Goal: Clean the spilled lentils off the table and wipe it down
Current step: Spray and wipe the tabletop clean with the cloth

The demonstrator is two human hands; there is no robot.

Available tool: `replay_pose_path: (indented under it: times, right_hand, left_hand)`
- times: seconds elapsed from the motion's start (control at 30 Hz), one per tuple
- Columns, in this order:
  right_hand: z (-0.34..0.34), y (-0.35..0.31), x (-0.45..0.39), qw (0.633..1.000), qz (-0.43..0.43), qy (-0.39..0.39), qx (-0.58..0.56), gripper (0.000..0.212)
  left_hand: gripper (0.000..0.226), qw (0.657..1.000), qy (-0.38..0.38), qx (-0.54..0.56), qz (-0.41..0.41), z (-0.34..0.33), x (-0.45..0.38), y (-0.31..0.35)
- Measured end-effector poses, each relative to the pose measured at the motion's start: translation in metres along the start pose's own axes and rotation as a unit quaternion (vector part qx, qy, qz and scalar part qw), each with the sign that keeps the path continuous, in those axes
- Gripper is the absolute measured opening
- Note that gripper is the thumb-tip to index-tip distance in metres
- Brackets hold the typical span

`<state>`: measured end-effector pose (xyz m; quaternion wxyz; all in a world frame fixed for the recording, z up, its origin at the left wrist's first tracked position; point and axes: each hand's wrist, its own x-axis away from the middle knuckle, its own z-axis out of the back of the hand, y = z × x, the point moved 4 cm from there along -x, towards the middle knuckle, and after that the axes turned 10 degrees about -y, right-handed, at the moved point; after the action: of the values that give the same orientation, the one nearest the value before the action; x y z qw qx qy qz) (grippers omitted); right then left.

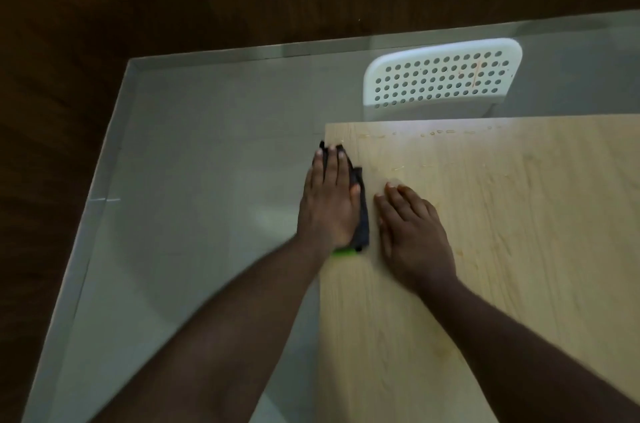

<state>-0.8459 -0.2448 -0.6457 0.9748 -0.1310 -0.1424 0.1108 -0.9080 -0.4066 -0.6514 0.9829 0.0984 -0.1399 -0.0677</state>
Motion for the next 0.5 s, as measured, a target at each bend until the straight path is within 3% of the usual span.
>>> replay_pose_path:
  times: [0.17,0.3,0.4,0.5]
  right_hand:
    - [-0.005,0.005,-0.006,1.000,-0.002,0.002,-0.008,0.062]
    - [-0.003,0.005,-0.005,1.000,-0.005,0.005,0.003,0.060]
    - [-0.001,0.005,-0.007,1.000,-0.014,0.004,0.025,0.059]
    - [-0.001,0.004,-0.006,0.999,-0.025,0.005,0.027,0.059]
  left_hand:
    - [0.069,1.000,0.005,-0.012,0.020,0.023,-0.092,-0.006]
    - [0.070,0.999,0.020,-0.026,-0.001,0.006,-0.036,0.004]
    - [0.070,0.999,-0.027,-0.029,-0.019,-0.007,0.019,0.007]
    - [0.070,0.999,-0.017,-0.033,-0.028,-0.003,0.011,0.001]
